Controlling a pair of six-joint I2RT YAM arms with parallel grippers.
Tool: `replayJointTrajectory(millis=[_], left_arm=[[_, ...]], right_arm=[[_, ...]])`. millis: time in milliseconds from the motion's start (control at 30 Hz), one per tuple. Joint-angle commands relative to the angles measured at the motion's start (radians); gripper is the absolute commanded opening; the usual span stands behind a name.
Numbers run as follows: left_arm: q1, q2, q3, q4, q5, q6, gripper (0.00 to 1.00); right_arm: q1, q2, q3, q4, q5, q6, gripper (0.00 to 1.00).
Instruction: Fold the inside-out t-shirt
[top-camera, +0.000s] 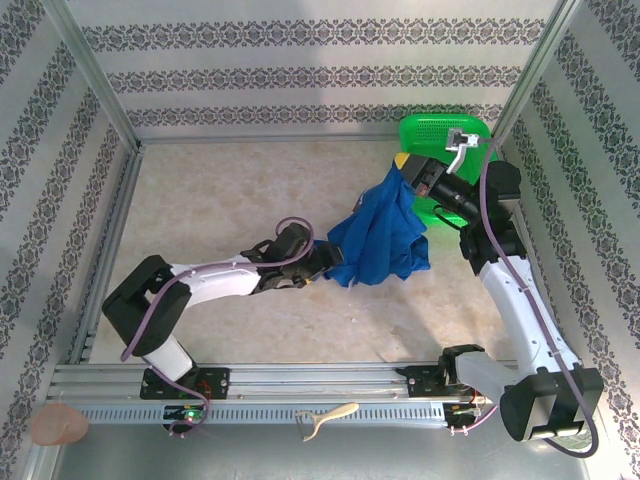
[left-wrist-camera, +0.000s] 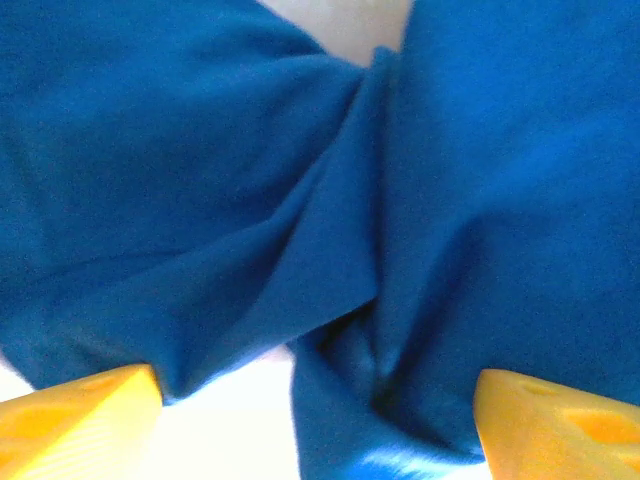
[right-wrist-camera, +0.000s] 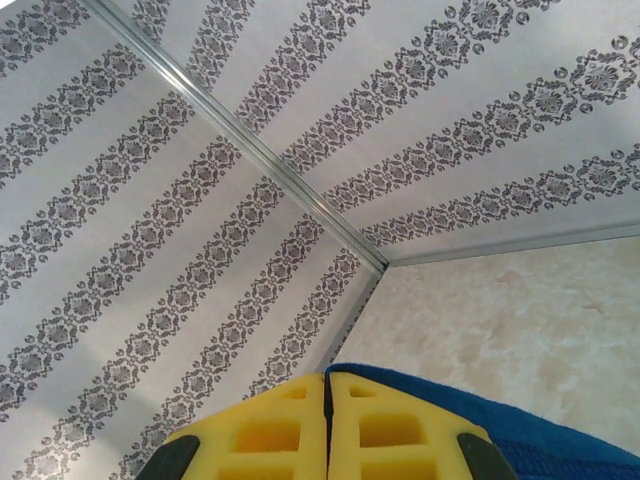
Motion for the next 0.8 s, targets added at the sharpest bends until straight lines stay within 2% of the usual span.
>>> replayJointTrajectory(millis=[0,67,100,167,233,400,567,667,767], left_arm=[[-0.024,0.042,0.044,0.043,-0.063,-0.064,0.82],[-0.027,0.08,0.059,0.059,-0.058,-0.064,0.78],[-0.026,0.096,0.063,0.07,-0.047,-0.066,0.71],[-0.026,0.127,0.056,0.129,-0.015,-0.077,0.33],[-0.023,0.126,0.039,0.153,-0.004,-0.085,0.0],[0.05,-0.025,0.008,0.056,-0.019,0.013,0.0],[0.269,-0.289,0.043,-0.212,-0.03,0.251,0.0],[0.414,-0.396,0.097,-0.305,-0.005,0.372,0.0],[0.516,-0.427,0.17,-0.335,0.062,0.448,0.0]], right_arm=[[0.015,-0.004,0.008,0.033,0.014,-0.026,0.0],[0.015,-0.004,0.016,0.03,0.013,-0.028,0.0],[0.015,-0.002,0.023,0.025,0.014,-0.029,0.0],[-0.002,0.007,0.056,0.015,0.011,-0.035,0.0],[-0.045,0.021,0.102,0.013,0.004,-0.016,0.0],[-0.211,0.056,0.215,-0.008,0.016,0.054,0.0],[-0.383,0.034,0.21,-0.007,0.085,0.178,0.0],[-0.403,0.012,0.2,0.002,0.092,0.19,0.0],[-0.369,-0.005,0.199,0.01,0.087,0.187,0.0]])
